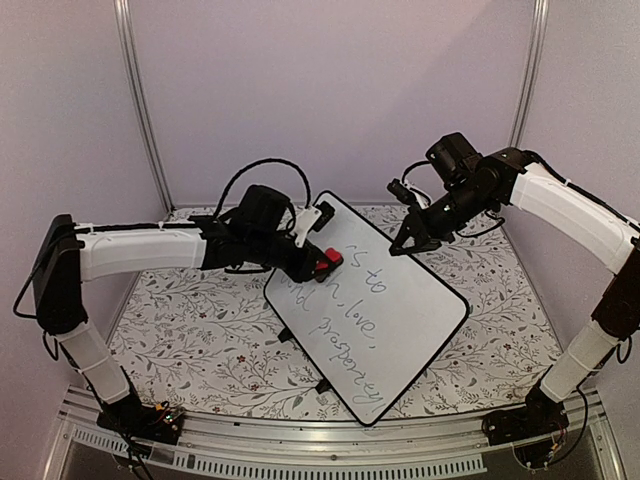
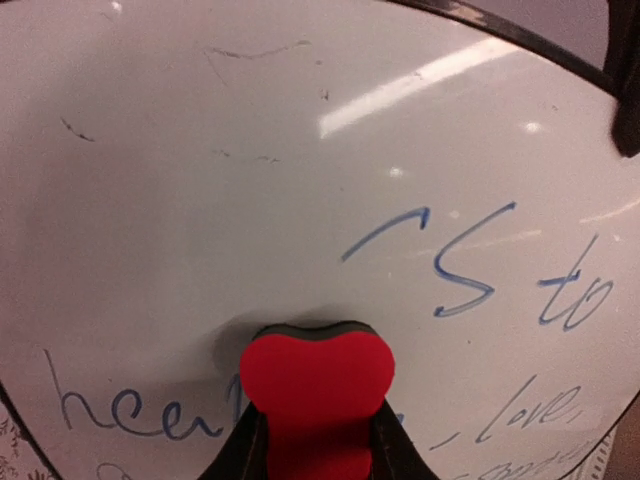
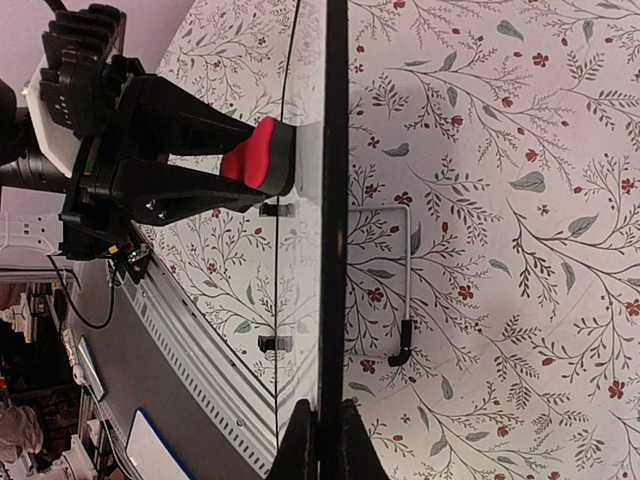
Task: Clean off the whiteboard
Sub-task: Erase the center of the whiteboard.
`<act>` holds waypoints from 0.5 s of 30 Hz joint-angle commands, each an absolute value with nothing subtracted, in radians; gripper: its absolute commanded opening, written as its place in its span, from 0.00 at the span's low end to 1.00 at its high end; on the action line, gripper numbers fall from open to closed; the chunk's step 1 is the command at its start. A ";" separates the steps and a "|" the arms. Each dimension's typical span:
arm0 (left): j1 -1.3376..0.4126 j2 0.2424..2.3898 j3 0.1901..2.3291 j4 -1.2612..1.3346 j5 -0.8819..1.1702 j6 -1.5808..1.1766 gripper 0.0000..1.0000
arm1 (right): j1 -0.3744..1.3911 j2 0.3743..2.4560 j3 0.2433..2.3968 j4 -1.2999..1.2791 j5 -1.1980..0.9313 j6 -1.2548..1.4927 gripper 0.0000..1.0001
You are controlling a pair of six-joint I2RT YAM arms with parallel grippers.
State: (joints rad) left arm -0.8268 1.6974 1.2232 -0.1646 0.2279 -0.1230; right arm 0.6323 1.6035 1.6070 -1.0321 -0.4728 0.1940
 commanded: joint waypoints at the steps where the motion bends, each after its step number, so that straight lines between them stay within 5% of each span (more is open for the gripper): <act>1: -0.845 1.754 1.270 -0.154 0.229 -0.104 0.00 | 0.681 1.597 1.621 -0.983 -0.565 0.098 0.00; 15: -0.846 1.789 1.345 -0.166 0.239 -0.090 0.00 | 0.685 1.597 1.618 -0.983 -0.563 0.098 0.00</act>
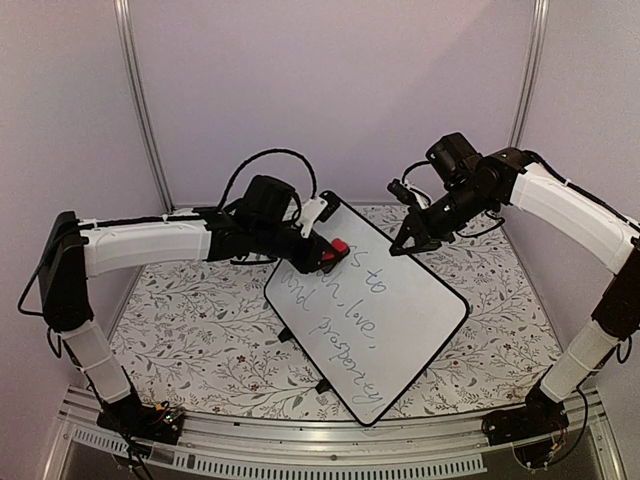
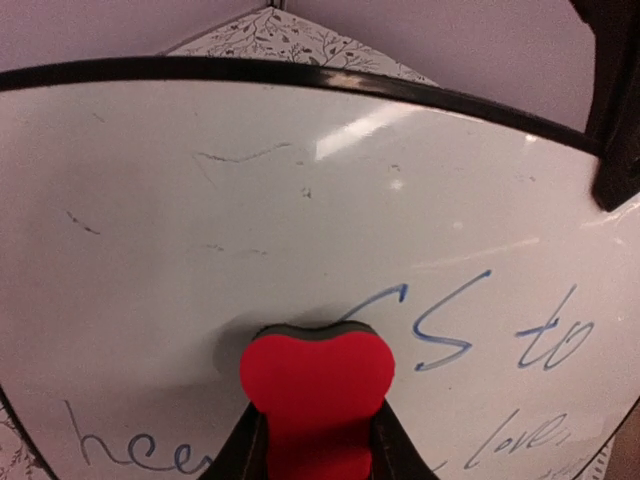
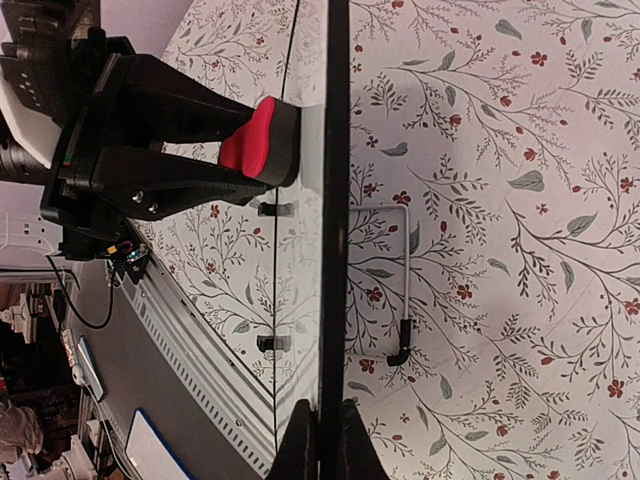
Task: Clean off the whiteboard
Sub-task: Erase the center of the whiteboard.
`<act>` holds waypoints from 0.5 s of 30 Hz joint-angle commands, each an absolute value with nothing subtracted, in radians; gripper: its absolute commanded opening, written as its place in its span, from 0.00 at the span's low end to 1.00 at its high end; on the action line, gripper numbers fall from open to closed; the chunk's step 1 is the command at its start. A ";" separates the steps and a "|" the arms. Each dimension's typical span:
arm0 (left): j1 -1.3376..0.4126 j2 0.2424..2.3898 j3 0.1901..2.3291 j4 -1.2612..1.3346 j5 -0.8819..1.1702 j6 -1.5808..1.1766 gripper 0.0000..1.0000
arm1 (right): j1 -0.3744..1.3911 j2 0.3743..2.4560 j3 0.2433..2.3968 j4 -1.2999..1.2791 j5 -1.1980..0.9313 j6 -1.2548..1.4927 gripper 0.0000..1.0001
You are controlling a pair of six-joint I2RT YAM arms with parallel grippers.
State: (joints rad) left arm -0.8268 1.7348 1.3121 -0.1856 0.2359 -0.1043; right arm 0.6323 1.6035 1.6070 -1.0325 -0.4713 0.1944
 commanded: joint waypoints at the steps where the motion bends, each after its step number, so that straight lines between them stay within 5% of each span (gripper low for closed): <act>1: -0.846 1.792 1.350 -0.166 0.239 -0.088 0.00 | 0.684 1.597 1.618 -0.983 -0.562 0.098 0.00; 15: -0.846 1.816 1.410 -0.178 0.247 -0.078 0.00 | 0.685 1.600 1.620 -0.983 -0.559 0.098 0.00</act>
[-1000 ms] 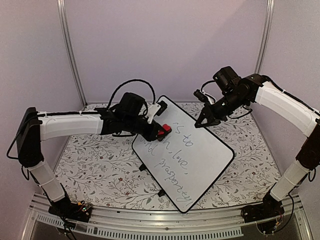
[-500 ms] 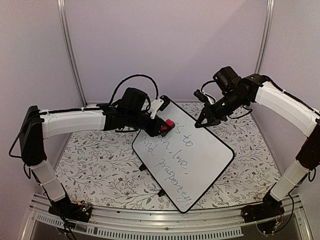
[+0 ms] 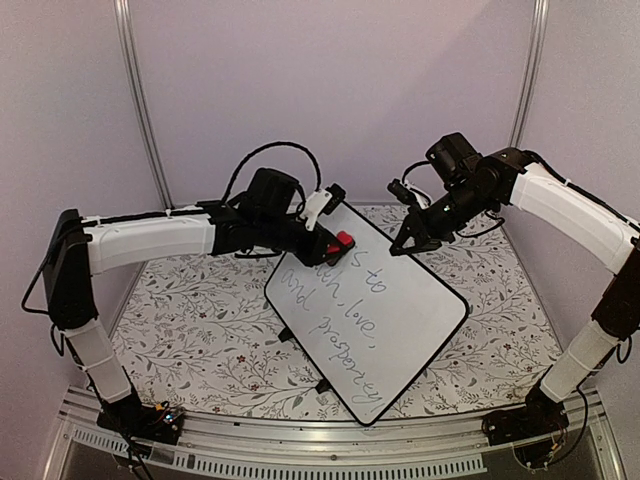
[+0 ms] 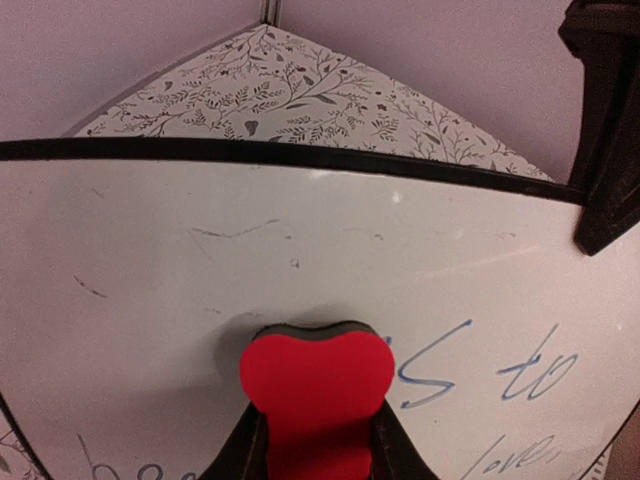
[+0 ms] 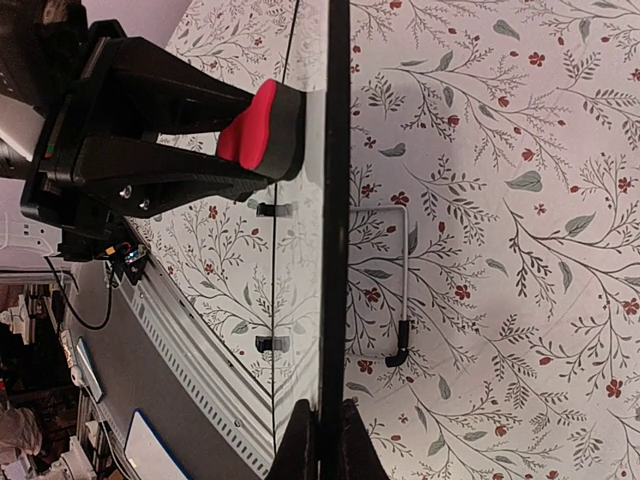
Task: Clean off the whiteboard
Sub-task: Erase the center of the whiteboard.
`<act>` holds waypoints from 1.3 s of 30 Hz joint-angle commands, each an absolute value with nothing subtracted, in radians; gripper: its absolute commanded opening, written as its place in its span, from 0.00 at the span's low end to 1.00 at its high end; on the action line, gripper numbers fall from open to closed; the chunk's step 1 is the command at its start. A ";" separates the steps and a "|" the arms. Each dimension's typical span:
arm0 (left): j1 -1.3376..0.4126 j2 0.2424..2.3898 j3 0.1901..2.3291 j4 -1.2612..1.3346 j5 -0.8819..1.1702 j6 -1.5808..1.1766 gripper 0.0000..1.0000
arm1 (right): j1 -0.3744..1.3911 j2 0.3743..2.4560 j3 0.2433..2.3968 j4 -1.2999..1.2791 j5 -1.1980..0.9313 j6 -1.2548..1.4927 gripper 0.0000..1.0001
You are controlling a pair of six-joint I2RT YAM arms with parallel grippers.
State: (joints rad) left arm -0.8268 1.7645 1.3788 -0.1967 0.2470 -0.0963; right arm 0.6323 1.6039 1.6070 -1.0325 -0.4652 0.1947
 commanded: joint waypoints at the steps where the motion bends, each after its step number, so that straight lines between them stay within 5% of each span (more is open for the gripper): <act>1: -0.845 1.817 1.415 -0.179 0.247 -0.078 0.00 | 0.686 1.601 1.620 -0.983 -0.558 0.098 0.00; 39: -0.857 1.693 1.164 -0.066 0.228 -0.132 0.00 | 0.685 1.594 1.613 -0.985 -0.552 0.100 0.00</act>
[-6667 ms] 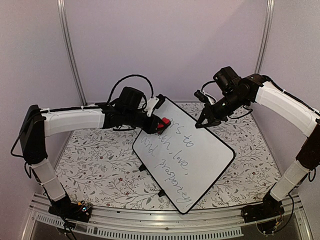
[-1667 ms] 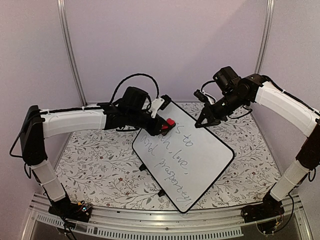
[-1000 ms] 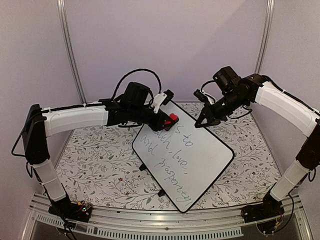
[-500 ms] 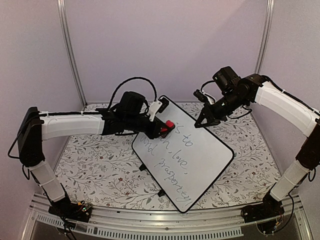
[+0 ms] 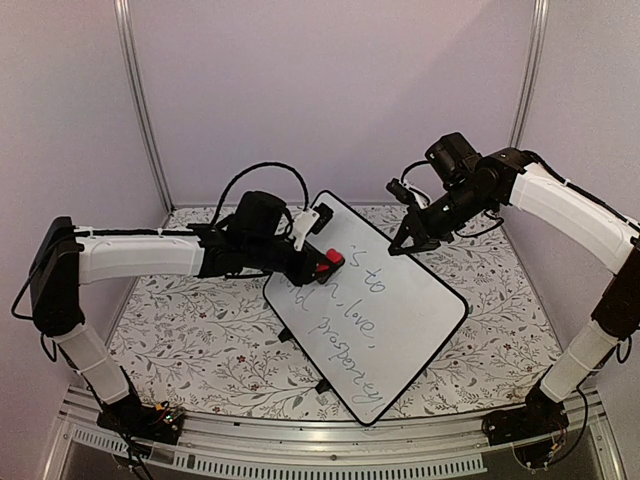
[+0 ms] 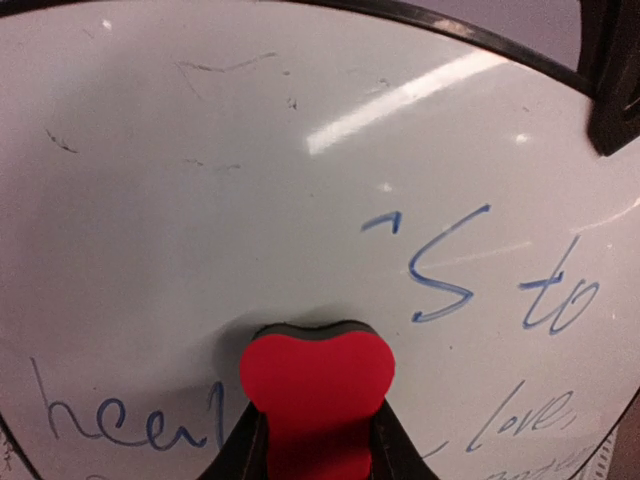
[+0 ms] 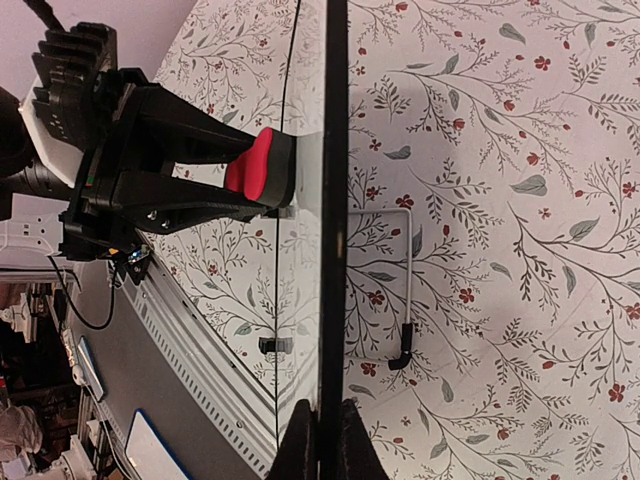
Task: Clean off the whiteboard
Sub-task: Erase the center of the whiteboard.
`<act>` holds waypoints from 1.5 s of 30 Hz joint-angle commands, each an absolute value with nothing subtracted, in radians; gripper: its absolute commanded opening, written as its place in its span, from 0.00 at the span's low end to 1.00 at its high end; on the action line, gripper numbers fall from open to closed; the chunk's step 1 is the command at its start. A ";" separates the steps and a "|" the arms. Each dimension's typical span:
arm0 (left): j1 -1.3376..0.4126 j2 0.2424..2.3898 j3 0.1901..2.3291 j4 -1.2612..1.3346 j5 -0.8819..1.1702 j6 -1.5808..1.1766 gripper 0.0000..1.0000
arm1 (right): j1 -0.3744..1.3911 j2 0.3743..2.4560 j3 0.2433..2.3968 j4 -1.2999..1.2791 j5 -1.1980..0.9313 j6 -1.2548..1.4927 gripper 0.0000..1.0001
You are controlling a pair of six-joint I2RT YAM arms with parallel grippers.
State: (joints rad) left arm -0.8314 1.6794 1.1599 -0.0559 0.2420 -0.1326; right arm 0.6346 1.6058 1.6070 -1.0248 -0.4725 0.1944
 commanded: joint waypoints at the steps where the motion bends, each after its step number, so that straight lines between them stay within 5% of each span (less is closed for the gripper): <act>1: -0.857 1.696 1.170 -0.065 0.228 -0.129 0.00 | 0.686 1.594 1.612 -0.985 -0.551 0.100 0.00; 45: -0.883 1.782 1.316 -0.120 0.229 -0.073 0.00 | 0.685 1.599 1.629 -0.990 -0.554 0.101 0.00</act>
State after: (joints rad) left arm -0.8509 1.7618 1.3636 -0.0998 0.2501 -0.0750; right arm 0.6357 1.6058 1.6070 -1.0248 -0.4713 0.1944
